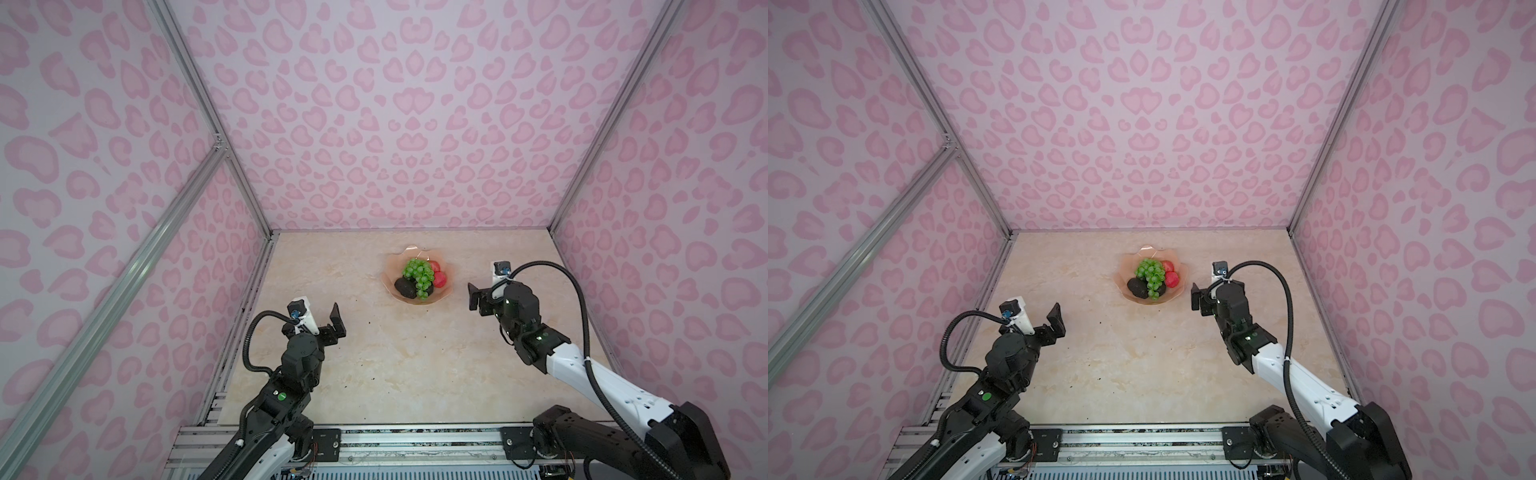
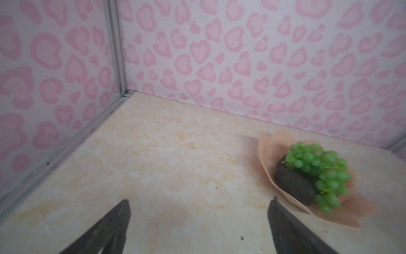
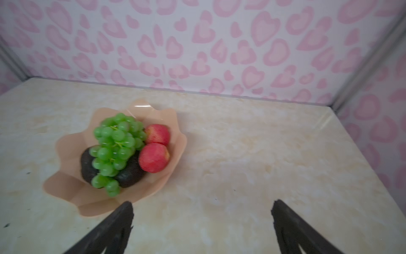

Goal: Place and organize the fake fruits in the fruit bowl

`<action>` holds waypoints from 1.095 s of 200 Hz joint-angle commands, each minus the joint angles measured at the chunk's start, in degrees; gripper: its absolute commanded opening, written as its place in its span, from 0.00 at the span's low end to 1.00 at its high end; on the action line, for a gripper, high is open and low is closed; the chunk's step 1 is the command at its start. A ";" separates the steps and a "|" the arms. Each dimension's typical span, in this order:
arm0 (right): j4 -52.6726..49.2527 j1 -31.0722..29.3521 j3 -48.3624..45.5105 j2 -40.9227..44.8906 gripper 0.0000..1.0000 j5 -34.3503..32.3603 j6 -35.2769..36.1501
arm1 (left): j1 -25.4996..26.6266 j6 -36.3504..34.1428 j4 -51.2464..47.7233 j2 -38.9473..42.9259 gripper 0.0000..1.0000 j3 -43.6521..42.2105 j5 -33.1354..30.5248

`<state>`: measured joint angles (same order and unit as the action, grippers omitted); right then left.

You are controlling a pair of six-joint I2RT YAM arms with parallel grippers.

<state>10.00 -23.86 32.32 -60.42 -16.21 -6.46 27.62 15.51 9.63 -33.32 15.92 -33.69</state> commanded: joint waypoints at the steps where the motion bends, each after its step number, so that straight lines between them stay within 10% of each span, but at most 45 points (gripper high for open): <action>1: 2.09 3.07 -3.57 1.71 0.99 -14.84 1.10 | -3.59 -5.22 18.34 -4.11 0.98 -2.66 -8.54; 41: 19.40 9.84 -11.37 -2.16 0.99 -13.47 3.57 | -22.23 -2.96 30.99 -14.24 0.98 -9.13 6.38; 152: 58.53 19.02 -17.87 -29.60 0.99 -1.43 5.82 | -25.53 -11.36 50.90 -51.01 0.98 0.71 16.92; 219: 47.12 20.40 -13.50 -27.81 0.99 5.32 6.46 | -26.65 -10.26 48.03 -50.84 0.98 1.92 17.61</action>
<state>59.59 -3.88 17.91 -88.47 -13.47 -0.21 1.08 5.80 55.75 -83.88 17.23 -16.47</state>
